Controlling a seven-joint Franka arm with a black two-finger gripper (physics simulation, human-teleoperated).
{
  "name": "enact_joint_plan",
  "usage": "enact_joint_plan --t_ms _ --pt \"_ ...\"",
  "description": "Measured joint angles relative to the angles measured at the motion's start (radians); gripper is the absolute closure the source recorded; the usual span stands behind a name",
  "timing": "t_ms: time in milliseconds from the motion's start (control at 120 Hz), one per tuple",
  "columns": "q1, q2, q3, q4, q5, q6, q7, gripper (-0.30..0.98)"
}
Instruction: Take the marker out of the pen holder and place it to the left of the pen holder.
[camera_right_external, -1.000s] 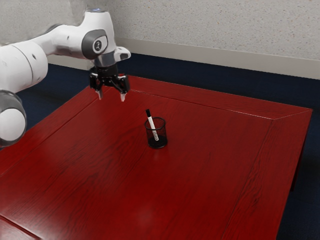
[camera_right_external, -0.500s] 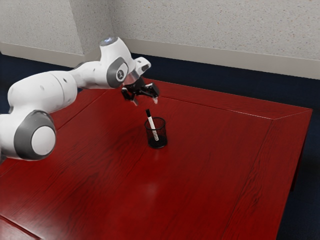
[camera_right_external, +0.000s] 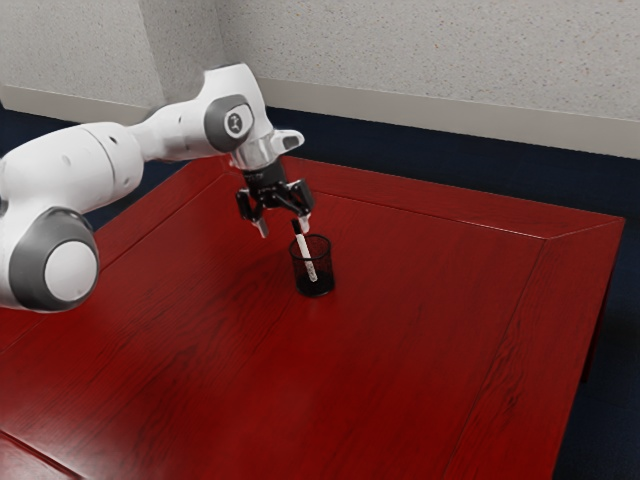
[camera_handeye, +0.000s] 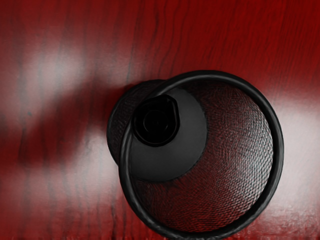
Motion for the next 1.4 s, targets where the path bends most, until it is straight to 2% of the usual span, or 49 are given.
enact_joint_plan --t_ms 100,317,533,750,792,958,1067,1283,1342,1400 --pt "0.000 0.008 0.003 0.016 -0.001 -0.024 0.006 0.00" --pt "-0.033 0.134 0.043 0.208 0.002 -0.013 0.021 0.00" --pt "-0.028 0.146 0.045 0.224 -0.004 0.012 0.030 0.00" --pt "-0.025 0.147 0.046 0.219 -0.046 0.035 0.030 0.01" --pt "-0.026 0.148 0.046 0.216 -0.054 0.037 0.030 0.06" --pt "-0.030 0.151 0.046 0.213 -0.069 0.038 0.018 0.42" --pt "-0.030 0.150 0.046 0.212 -0.072 0.035 0.008 0.58" --pt "-0.031 0.142 0.049 0.206 -0.070 0.032 -0.010 0.72" --pt "-0.032 0.092 0.056 0.157 -0.068 0.032 -0.015 0.73" --pt "-0.033 -0.009 0.061 0.034 -0.066 0.037 -0.023 0.74"
